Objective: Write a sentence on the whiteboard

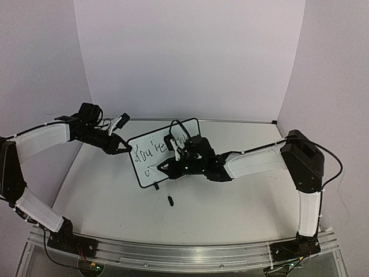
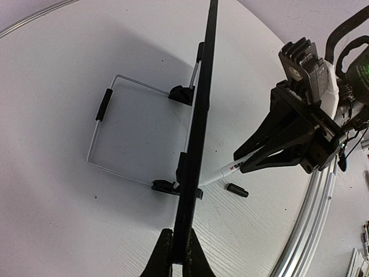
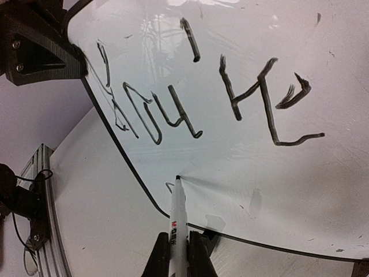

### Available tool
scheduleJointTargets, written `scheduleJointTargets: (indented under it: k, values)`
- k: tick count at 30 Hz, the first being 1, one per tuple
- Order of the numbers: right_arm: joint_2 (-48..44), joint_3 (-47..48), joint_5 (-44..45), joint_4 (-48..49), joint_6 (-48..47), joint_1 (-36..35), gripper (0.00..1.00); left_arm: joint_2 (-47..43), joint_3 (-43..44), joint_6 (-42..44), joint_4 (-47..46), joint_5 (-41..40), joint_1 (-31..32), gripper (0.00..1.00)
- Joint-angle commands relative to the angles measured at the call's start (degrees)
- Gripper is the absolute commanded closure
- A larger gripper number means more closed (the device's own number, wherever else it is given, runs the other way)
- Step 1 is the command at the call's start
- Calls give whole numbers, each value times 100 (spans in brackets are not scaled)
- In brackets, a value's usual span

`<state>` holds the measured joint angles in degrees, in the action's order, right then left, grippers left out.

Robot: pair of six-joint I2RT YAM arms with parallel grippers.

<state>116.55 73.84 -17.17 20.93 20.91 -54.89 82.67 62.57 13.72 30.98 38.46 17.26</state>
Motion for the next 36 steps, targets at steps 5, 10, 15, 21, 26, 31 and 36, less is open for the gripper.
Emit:
scheduleJointTargets:
  k: [5, 10, 15, 21, 26, 31, 36]
  values:
    - [120, -71, 49, 148, 104, 20, 100, 100, 116, 141, 137, -403, 28, 100]
    - [180, -152, 29, 96, 115, 19, 100, 104, 117, 142, 137, -409, 24, 100]
    - [238, -179, 30, 74, 120, 18, 100, 100, 116, 141, 142, -405, 27, 100]
    - [279, -196, 111, 29, 134, 18, 100, 86, 119, 142, 141, -394, 25, 100]
    - [141, -354, 239, 8, 110, 16, 100, 84, 122, 148, 139, -393, 24, 100]
    - [-168, -507, 426, 20, 53, 23, 100, 68, 113, 138, 131, -400, 28, 100]
    - [-568, -588, 492, 36, 57, 16, 100, 65, 112, 138, 129, -415, 24, 100]
